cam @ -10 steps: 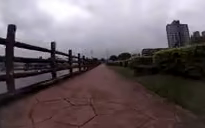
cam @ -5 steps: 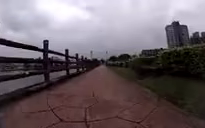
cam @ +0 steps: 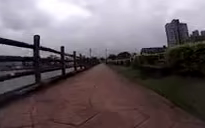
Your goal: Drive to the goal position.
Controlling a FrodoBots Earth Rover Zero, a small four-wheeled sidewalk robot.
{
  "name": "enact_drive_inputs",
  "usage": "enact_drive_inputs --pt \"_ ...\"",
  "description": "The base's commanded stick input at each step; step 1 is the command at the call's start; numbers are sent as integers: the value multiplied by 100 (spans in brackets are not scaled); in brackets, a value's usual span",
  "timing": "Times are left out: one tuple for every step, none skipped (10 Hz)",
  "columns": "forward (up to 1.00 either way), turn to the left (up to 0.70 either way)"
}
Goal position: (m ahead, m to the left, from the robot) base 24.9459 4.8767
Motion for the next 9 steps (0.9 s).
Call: enact_drive_inputs --pt "100 0" --pt "100 0" --pt "100 0" --pt "100 0" --pt "100 0" --pt "100 0" --pt "100 0" --pt "100 0" --pt "100 0"
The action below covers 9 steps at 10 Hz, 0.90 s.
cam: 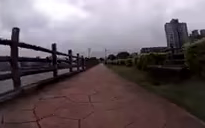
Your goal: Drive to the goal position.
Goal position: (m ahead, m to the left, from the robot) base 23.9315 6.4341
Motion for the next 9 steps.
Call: enact_drive_inputs --pt "100 0" --pt "100 0" --pt "100 0" --pt "100 0" --pt "100 0" --pt "100 0" --pt "100 0" --pt "100 0" --pt "100 0"
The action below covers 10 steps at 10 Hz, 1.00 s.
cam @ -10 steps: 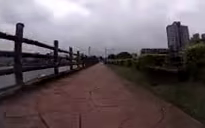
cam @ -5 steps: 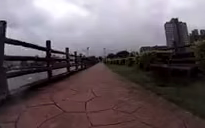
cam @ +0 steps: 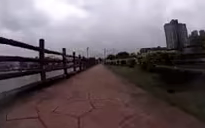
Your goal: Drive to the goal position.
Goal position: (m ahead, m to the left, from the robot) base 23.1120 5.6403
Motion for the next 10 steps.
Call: enact_drive_inputs --pt "100 0" --pt "100 0" --pt "100 0" --pt "100 0" --pt "100 0" --pt "100 0" --pt "100 0" --pt "100 0" --pt "100 0" --pt "100 0"
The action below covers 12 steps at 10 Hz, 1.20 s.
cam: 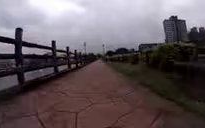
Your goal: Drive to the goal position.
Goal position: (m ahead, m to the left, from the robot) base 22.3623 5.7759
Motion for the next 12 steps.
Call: enact_drive_inputs --pt "100 0" --pt "100 0" --pt "100 0" --pt "100 0" --pt "100 0" --pt "100 0" --pt "100 0" --pt "100 0" --pt "100 0" --pt "100 0" --pt "100 0" --pt "100 0"
